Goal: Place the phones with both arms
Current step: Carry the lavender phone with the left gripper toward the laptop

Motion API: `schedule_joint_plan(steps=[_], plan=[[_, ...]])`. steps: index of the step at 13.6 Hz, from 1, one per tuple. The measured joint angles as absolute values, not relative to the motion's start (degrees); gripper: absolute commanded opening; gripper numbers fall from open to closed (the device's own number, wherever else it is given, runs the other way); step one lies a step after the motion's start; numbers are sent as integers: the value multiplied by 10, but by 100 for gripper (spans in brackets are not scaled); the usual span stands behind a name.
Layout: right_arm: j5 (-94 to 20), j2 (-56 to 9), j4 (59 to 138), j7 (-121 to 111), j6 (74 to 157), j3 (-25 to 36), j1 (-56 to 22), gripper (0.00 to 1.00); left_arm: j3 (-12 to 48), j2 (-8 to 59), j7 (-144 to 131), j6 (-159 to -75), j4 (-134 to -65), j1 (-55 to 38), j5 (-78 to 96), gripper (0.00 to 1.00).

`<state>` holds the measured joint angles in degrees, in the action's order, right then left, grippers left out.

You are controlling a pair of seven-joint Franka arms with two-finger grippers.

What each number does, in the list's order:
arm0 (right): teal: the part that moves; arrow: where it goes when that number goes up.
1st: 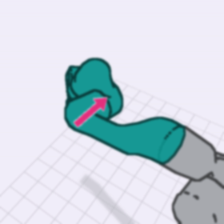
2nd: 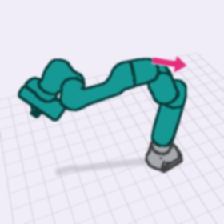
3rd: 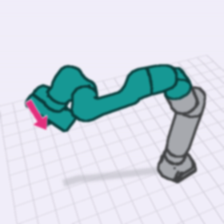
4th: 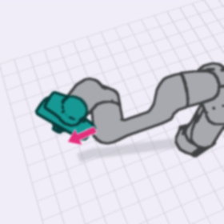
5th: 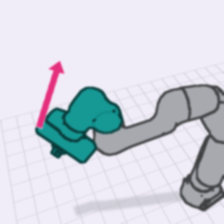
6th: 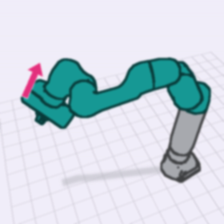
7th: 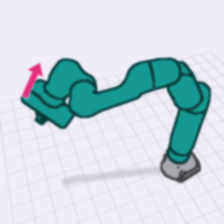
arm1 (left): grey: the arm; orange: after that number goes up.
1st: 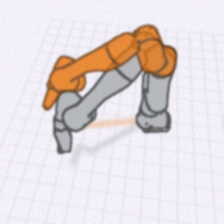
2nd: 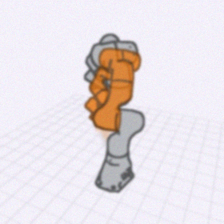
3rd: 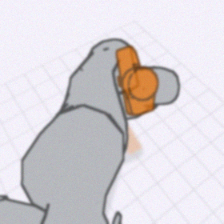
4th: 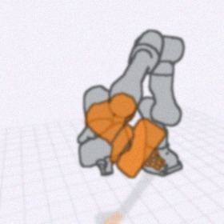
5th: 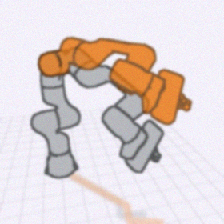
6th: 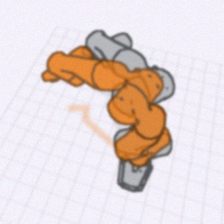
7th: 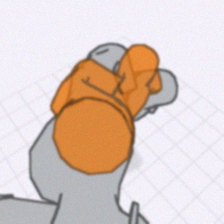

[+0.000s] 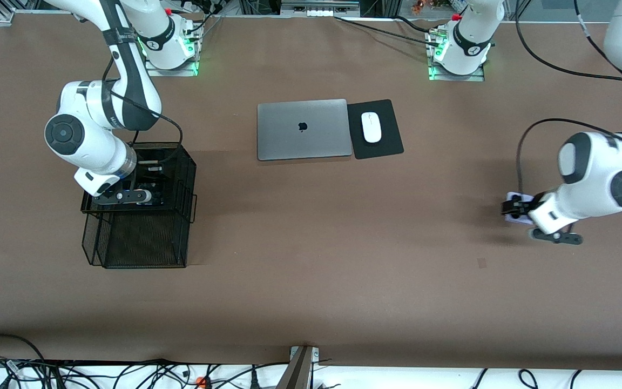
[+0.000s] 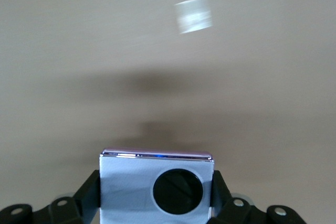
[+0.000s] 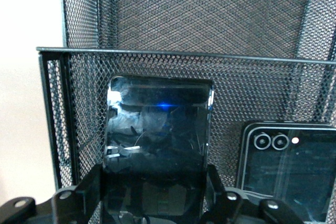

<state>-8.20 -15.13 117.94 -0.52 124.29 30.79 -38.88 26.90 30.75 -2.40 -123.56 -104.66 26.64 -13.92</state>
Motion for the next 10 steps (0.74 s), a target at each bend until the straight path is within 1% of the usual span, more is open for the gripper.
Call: schedule_joint_plan(steps=[3, 5, 7, 10], plan=[[-82, -151, 1171, -5, 1243, 308, -385, 100, 275, 308, -200, -1199, -1016, 141, -139, 0], [-82, -151, 1161, -5, 1241, 308, -382, 100, 275, 319, -313, -1191, -989, 55, -139, 0], [-82, -152, 1145, -5, 1226, 309, -377, 100, 274, 346, -395, -1191, -952, -18, -139, 0], [-82, -151, 1105, -6, 1179, 309, -367, 100, 271, 405, -455, -1191, -881, -86, -139, 0]])
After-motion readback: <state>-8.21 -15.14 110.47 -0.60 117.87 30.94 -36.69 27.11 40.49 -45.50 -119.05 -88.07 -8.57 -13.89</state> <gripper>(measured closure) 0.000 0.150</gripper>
